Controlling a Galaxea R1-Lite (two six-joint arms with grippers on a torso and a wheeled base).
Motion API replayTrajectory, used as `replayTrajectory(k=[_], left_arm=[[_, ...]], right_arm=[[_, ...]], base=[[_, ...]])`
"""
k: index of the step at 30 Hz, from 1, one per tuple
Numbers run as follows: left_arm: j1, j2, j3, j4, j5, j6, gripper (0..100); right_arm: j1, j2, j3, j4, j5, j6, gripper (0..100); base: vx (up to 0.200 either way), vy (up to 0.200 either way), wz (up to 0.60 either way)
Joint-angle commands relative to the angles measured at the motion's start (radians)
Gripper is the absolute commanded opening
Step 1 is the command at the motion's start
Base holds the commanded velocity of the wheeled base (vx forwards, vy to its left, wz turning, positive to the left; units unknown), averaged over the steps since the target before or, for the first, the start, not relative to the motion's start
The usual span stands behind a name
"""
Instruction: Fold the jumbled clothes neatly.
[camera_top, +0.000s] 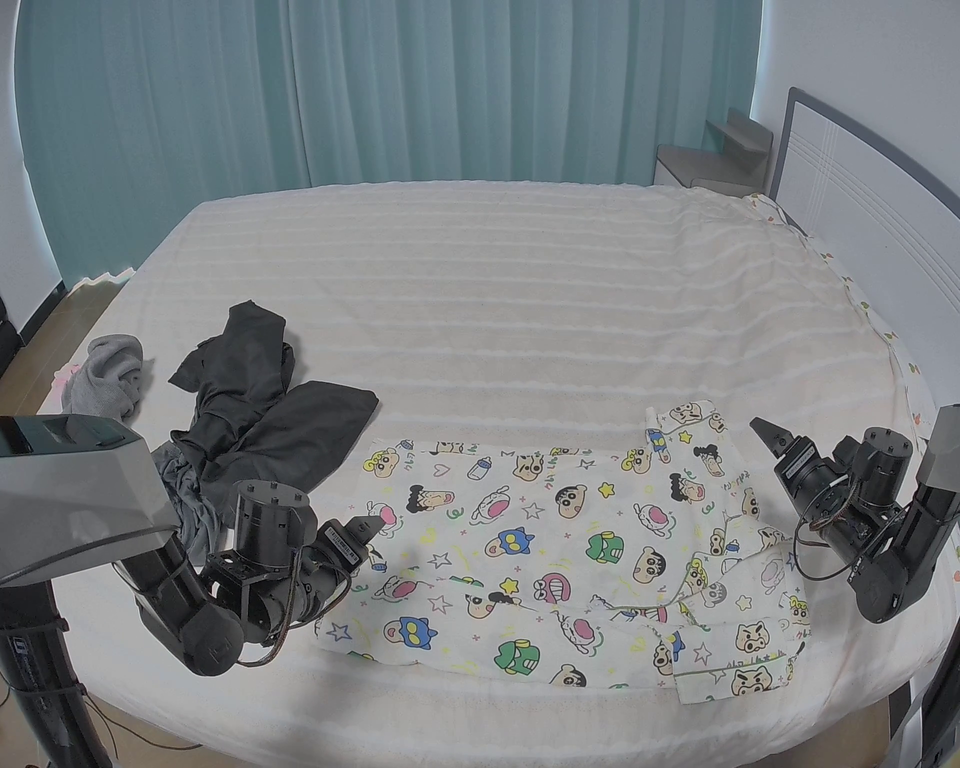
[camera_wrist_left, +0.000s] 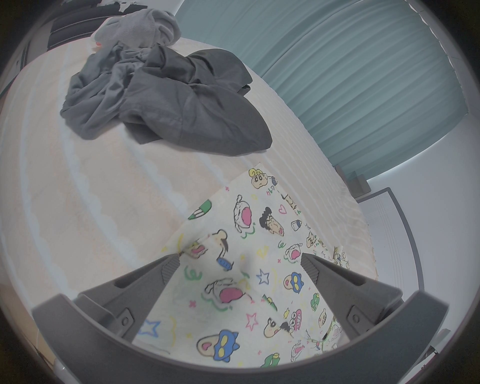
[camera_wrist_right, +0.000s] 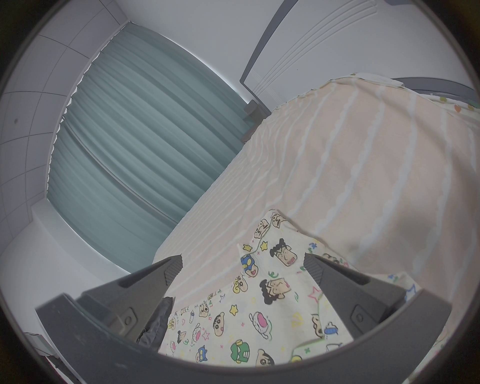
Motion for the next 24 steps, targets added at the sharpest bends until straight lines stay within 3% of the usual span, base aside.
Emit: replayTrajectory(k=[1, 7, 9, 13, 14, 15, 19, 24], left_arm=[[-0.004, 0.005, -0.001, -0.002, 0.003, 0.001, 100], [-0.015, 0.003, -0.002, -0.041, 0.011, 0.010, 100], [-0.009, 0.003, -0.007, -0.111, 0.008, 0.058, 100], [0.057, 0.040, -0.097, -0.108, -0.003, 0.294, 100], [0.065, 0.045, -0.108, -0.105, -0.005, 0.317, 100], [0.100, 0.072, -0.159, -0.087, -0.017, 0.437, 100], [0.192, 0.121, -0.320, 0.108, -0.163, 0.685, 100], [0.218, 0.163, -0.594, 0.455, -0.313, 0.757, 100]], right_arm=[[0.001, 0.001, 0.000, -0.013, 0.001, 0.000, 100], [0.002, 0.001, 0.000, -0.013, 0.001, 0.000, 100], [0.004, -0.002, 0.013, -0.013, 0.002, -0.002, 100], [0.033, -0.003, 0.023, -0.013, 0.001, -0.002, 100], [0.033, -0.003, 0.024, -0.013, 0.001, -0.002, 100], [0.040, -0.006, 0.030, -0.013, 0.001, -0.002, 100], [0.042, -0.011, 0.033, -0.013, 0.001, -0.002, 100], [0.040, -0.008, 0.033, -0.013, 0.001, -0.003, 100]], base=[[0.000, 0.000, 0.00], [0.000, 0.000, 0.00], [0.000, 0.000, 0.00], [0.000, 0.000, 0.00], [0.000, 0.000, 0.00], [0.000, 0.000, 0.00], [0.000, 0.000, 0.00], [0.000, 0.000, 0.00]])
